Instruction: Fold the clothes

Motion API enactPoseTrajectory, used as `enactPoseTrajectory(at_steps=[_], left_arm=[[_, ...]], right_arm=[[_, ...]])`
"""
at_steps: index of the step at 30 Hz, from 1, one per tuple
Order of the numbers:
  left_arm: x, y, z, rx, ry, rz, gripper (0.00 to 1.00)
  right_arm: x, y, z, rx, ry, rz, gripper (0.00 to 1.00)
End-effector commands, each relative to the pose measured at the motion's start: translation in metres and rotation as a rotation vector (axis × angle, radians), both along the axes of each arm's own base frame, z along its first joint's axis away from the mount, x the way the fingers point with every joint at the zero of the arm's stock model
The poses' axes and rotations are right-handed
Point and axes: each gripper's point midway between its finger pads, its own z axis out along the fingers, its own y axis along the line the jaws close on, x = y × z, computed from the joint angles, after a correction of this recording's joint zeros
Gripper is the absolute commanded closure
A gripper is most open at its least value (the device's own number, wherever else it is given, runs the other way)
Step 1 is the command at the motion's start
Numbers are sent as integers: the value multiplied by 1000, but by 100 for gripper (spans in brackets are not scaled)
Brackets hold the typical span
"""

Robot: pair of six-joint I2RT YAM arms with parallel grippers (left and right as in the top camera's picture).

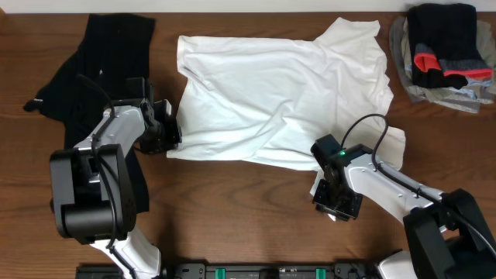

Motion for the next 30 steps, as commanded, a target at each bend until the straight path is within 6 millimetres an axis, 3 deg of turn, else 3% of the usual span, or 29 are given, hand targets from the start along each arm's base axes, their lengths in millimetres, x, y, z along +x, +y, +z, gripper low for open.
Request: enactPoseTrajectory(at_steps=[1, 3, 6, 11, 16, 18, 20, 22, 24, 30], left_arm=[[-39, 1, -57, 31, 166, -19, 94], [-39, 1, -58, 31, 166, -19, 94], [-38, 1, -57, 31, 166, -19, 94], [-39, 1, -53, 30, 176, -19, 94], [-36, 1, -29, 28, 192, -32, 94], [-36, 1, -17, 29, 178, -50, 83], [-37, 1, -7, 30, 168, -54, 58], [-40, 1, 1, 30, 164, -58, 44], [-44, 1, 6, 29, 171, -69, 39], [-58, 0, 4, 24, 214, -97, 38]], right_arm=[[6, -18, -7, -95, -38, -12, 75], [7, -19, -7, -99, -40, -11, 76], [7, -20, -7, -105, -42, -11, 98], [14, -20, -2, -93, -49, -29, 99], [39, -20, 21, -53, -100, 15, 99], [52, -18, 32, -33, -135, 34, 99], [61, -19, 41, -20, -161, 46, 99], [68, -20, 46, -13, -174, 59, 99], [71, -24, 48, -9, -177, 66, 99], [72, -30, 48, -8, -175, 69, 99]])
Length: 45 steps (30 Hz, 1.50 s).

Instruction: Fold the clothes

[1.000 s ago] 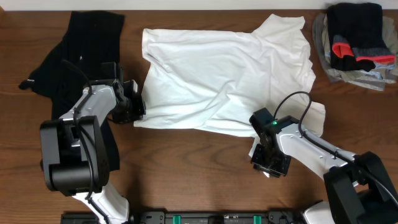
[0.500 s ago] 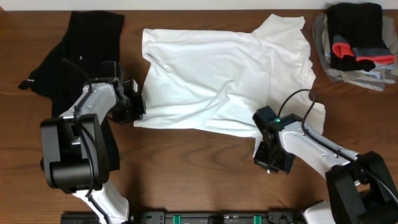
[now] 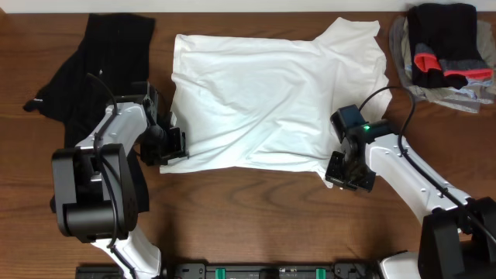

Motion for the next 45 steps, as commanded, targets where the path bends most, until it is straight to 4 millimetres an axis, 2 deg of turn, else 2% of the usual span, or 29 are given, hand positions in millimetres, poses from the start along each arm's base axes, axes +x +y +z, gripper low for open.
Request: enactPoseTrajectory(at_steps=[1, 5, 10, 14, 18, 25, 30, 36, 41, 42, 45], left_arm=[[-16, 6, -7, 24, 38, -37, 38], [-5, 7, 3, 24, 6, -39, 36], [7, 8, 27, 29, -46, -38, 29], [-1, 7, 42, 34, -21, 36, 18], [-16, 6, 46, 33, 39, 50, 14], [-6, 10, 32, 50, -23, 34, 14], [-15, 10, 20, 44, -29, -56, 14], [-22, 10, 12, 45, -16, -59, 19], [-24, 11, -4, 54, -41, -58, 19], [-24, 11, -7, 55, -45, -58, 20], [-26, 11, -10, 56, -41, -42, 32]], right_arm=[[7, -4, 5, -5, -29, 29, 99], [8, -4, 5, -3, -33, 44, 99], [10, -3, 5, 0, -43, 44, 99], [9, -3, 5, -1, -39, 44, 99], [10, -3, 5, -1, -41, 44, 99], [10, -3, 5, 0, -44, 51, 99], [10, -3, 5, 0, -43, 51, 99], [11, -3, 5, 1, -48, 51, 99], [11, -3, 5, 1, -48, 51, 98], [11, -3, 5, 1, -48, 51, 99], [12, -3, 5, 1, -49, 51, 99]])
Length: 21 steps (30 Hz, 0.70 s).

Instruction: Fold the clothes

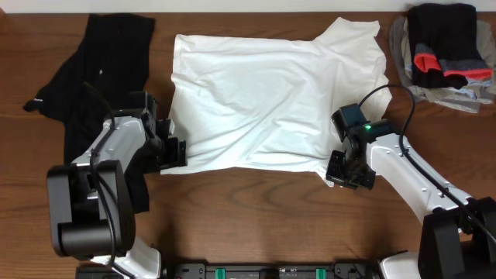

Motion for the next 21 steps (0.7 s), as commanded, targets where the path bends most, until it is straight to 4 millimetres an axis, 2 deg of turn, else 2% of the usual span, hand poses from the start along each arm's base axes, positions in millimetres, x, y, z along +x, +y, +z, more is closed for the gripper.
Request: enactPoseTrajectory(at_steps=[1, 4, 7, 12, 21], left_arm=[[-11, 1, -8, 1, 31, 7, 40], [-11, 1, -8, 2, 36, 31, 70], [-12, 1, -8, 2, 47, 55, 94], [-17, 1, 3, 4, 64, 91, 94], [-10, 14, 56, 11, -92, 161, 94]], right_arm=[[7, -3, 5, -8, -31, 5, 99], [7, -3, 5, -8, -32, 4, 99], [7, -3, 5, -9, -33, 3, 99], [4, -11, 8, -13, -15, -23, 99], [6, -28, 33, 71, -82, -35, 99]])
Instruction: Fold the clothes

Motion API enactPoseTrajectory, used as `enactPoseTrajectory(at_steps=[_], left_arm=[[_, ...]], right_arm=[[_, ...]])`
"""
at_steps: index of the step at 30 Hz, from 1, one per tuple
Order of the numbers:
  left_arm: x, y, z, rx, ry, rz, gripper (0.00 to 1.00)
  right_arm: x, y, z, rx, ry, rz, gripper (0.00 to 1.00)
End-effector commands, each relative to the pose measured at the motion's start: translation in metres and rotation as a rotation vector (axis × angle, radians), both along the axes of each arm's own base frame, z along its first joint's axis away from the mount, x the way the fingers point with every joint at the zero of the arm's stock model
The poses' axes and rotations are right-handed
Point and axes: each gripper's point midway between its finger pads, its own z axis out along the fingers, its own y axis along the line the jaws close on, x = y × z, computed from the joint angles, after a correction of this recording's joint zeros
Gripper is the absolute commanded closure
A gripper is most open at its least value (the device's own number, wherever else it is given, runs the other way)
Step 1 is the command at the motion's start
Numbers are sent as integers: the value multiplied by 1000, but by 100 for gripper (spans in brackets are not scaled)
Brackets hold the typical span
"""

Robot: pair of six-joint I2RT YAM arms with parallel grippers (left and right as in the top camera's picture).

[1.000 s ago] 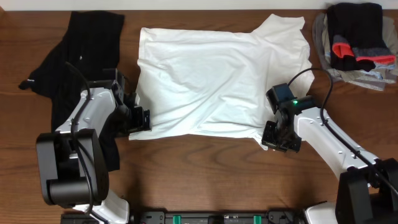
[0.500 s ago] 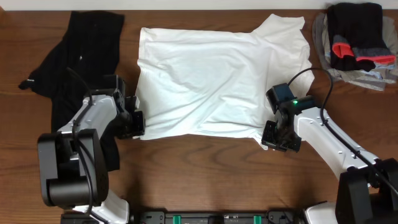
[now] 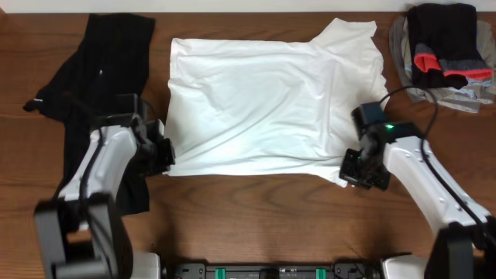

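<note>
A white T-shirt point(image 3: 263, 101) lies spread on the wooden table, its hem along the near side and a sleeve at the top right. My left gripper point(image 3: 163, 155) sits at the hem's near left corner and appears shut on it. My right gripper point(image 3: 353, 172) sits at the hem's near right corner and appears shut on that corner. The cloth between the two corners is stretched nearly flat, with shallow wrinkles across the middle.
A black garment point(image 3: 97, 77) lies crumpled at the far left, partly under my left arm. A pile of folded clothes point(image 3: 446, 50), black, red and grey, sits at the top right corner. Bare table point(image 3: 256, 217) runs along the near edge.
Both grippers have moved outward with the hem corners: the left a little to the left, the right further to the right. The hem is now wider and straighter.
The shirt first lay rumpled, with its near right part bunched by my right gripper and my left gripper at the left corner. A second later the right gripper was higher and farther right, and the shirt was smoother. It stayed so, and the hem is now pulled wider.
</note>
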Motion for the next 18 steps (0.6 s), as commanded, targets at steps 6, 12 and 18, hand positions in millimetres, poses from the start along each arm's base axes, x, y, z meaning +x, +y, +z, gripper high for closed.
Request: enactPoseTrajectory(at_steps=[6, 12, 18], left_arm=[[-8, 5, 29, 13, -45, 37, 94], [-20, 2, 31, 5, -4, 39, 94], [-15, 2, 41, 3, -48, 101, 94]], right_arm=[[3, -5, 31, 94, -102, 15, 99], [-4, -7, 49, 91, -142, 21, 99], [4, -13, 63, 56, -209, 32, 99]])
